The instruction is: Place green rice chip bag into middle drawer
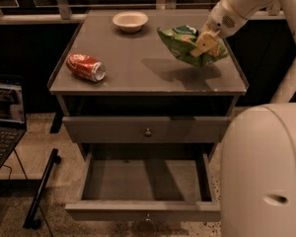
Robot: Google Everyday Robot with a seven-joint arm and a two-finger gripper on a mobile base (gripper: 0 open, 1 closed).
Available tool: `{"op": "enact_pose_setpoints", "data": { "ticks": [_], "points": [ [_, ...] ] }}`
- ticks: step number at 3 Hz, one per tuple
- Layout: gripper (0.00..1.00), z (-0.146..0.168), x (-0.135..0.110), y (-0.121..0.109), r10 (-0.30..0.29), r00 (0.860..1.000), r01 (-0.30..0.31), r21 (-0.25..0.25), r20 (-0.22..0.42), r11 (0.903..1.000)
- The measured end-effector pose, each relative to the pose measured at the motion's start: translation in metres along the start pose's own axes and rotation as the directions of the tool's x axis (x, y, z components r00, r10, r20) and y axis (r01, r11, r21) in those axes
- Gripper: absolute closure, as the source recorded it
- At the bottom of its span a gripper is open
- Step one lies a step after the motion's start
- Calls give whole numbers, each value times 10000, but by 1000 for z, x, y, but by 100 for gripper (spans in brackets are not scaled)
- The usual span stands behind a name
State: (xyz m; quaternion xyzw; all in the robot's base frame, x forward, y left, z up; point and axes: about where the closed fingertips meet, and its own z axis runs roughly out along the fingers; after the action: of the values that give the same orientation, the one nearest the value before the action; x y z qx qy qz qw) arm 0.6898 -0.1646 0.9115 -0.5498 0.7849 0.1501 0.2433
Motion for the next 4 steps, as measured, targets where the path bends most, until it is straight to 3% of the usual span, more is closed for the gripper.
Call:
{"op": "enact_pose_setpoints", "data": {
  "ticks": [1, 2, 3, 4],
  "points": [
    [100, -47, -9, 10, 387, 9970, -486, 1514, 675, 9873],
    [100, -122, 10, 39, 929, 9862, -1353, 3445, 1370, 9290],
    [100, -153, 5, 64, 737, 9813, -1429, 4157, 1781, 8982],
    [100, -153, 5, 64, 736, 9813, -1429, 4157, 1781, 8982]
  ]
}}
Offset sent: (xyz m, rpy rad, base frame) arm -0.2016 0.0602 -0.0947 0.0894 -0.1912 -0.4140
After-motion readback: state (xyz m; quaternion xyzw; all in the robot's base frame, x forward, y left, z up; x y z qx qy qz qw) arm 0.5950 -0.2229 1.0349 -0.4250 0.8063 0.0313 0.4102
